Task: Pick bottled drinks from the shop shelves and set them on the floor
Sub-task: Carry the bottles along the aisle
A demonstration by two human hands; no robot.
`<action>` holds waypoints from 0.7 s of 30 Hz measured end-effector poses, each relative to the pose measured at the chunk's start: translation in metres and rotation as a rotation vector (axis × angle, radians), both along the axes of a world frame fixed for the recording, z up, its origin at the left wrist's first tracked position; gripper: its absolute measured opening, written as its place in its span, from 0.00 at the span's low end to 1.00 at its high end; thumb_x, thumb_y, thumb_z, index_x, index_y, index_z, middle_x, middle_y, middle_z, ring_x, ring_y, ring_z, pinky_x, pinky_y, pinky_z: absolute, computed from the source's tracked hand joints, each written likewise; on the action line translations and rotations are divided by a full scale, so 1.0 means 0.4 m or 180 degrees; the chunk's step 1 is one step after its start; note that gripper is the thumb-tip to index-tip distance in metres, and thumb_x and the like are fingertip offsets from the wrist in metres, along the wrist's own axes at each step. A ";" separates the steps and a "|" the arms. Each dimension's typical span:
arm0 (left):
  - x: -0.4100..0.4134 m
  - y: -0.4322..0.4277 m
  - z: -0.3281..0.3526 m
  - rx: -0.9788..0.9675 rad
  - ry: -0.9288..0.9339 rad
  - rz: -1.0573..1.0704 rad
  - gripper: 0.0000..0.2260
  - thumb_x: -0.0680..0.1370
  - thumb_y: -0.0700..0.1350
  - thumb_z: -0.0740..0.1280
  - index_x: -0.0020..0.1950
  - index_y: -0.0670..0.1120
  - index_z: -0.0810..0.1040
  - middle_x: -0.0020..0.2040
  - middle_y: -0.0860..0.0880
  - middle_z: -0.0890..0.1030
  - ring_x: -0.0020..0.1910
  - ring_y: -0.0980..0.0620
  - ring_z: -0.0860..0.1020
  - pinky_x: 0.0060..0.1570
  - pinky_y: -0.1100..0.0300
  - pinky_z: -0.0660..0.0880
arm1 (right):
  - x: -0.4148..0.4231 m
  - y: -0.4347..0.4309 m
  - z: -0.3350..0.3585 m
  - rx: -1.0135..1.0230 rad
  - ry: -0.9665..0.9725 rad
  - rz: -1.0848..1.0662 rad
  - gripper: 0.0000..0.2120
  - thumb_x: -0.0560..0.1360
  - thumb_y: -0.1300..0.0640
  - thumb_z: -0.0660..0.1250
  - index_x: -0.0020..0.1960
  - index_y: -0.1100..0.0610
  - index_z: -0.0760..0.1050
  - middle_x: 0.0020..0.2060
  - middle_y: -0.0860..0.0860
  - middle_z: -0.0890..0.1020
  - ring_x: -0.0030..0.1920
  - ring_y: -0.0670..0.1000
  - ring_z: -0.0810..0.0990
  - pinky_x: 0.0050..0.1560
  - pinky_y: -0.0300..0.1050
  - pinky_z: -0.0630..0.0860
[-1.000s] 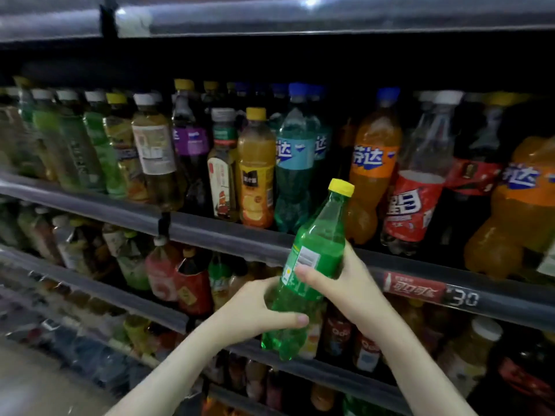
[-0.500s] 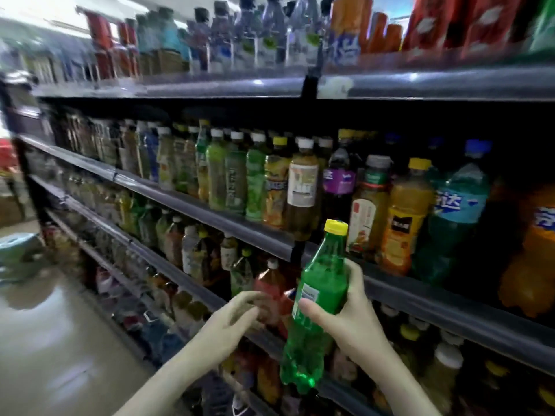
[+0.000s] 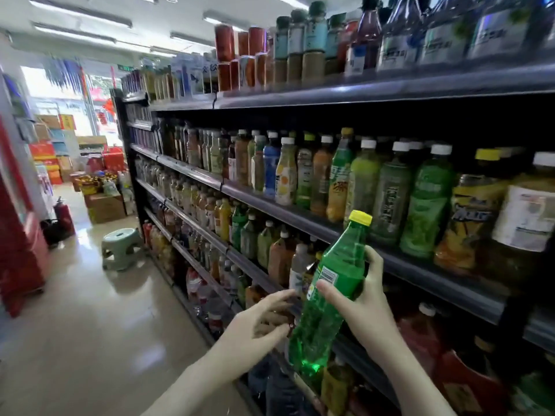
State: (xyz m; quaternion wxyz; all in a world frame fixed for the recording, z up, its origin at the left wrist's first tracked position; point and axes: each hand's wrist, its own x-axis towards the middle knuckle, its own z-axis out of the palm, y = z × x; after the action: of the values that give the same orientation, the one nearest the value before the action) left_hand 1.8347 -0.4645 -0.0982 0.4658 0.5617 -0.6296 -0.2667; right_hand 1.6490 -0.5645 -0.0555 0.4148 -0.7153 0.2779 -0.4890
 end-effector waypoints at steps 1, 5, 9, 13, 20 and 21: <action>0.025 -0.012 0.008 0.0077 -0.0102 -0.0013 0.22 0.77 0.53 0.66 0.67 0.72 0.66 0.60 0.67 0.75 0.60 0.62 0.76 0.55 0.69 0.74 | 0.046 -0.017 0.004 -0.0006 0.0003 0.0046 0.37 0.64 0.42 0.75 0.60 0.26 0.53 0.51 0.32 0.78 0.51 0.32 0.78 0.43 0.24 0.72; 0.216 -0.101 0.046 0.0062 -0.0251 0.0034 0.23 0.79 0.48 0.65 0.65 0.75 0.66 0.59 0.64 0.77 0.58 0.61 0.77 0.55 0.66 0.75 | 0.239 -0.110 0.039 -0.0154 0.0093 0.0176 0.38 0.61 0.38 0.74 0.59 0.23 0.53 0.50 0.24 0.76 0.51 0.31 0.78 0.44 0.29 0.74; 0.439 -0.229 0.118 -0.0219 -0.0359 0.0022 0.20 0.80 0.47 0.65 0.67 0.68 0.69 0.58 0.61 0.79 0.56 0.59 0.79 0.56 0.64 0.75 | 0.457 -0.251 0.082 -0.0414 0.0057 0.0185 0.38 0.61 0.39 0.74 0.63 0.27 0.55 0.51 0.23 0.75 0.51 0.30 0.78 0.42 0.26 0.75; 0.647 -0.370 0.163 -0.0441 -0.0461 0.0174 0.20 0.79 0.47 0.66 0.66 0.67 0.68 0.56 0.59 0.79 0.53 0.60 0.79 0.54 0.63 0.77 | 0.703 -0.398 0.130 -0.0628 0.0031 0.0238 0.39 0.62 0.41 0.75 0.65 0.31 0.55 0.49 0.21 0.74 0.50 0.29 0.77 0.43 0.27 0.75; 0.969 -0.586 0.219 -0.0869 -0.0479 0.0282 0.17 0.79 0.42 0.67 0.60 0.64 0.72 0.50 0.57 0.81 0.51 0.59 0.80 0.51 0.67 0.76 | 1.021 -0.571 0.193 -0.0815 0.0119 -0.0104 0.41 0.64 0.40 0.76 0.68 0.33 0.54 0.53 0.27 0.76 0.52 0.32 0.77 0.45 0.24 0.72; 1.005 -0.617 0.225 -0.0896 -0.0501 0.0201 0.17 0.79 0.43 0.67 0.59 0.64 0.72 0.50 0.59 0.80 0.49 0.59 0.80 0.48 0.67 0.76 | 1.052 -0.588 0.198 -0.0836 0.0157 -0.0240 0.41 0.64 0.38 0.75 0.67 0.31 0.53 0.59 0.33 0.76 0.55 0.36 0.77 0.49 0.27 0.72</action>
State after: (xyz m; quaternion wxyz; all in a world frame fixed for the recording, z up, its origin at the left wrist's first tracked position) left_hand 2.2366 -0.7114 -0.0081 0.4973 0.5296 -0.6773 -0.1162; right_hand 2.0700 -0.7996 0.0238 0.2920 -0.7643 0.2483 -0.5186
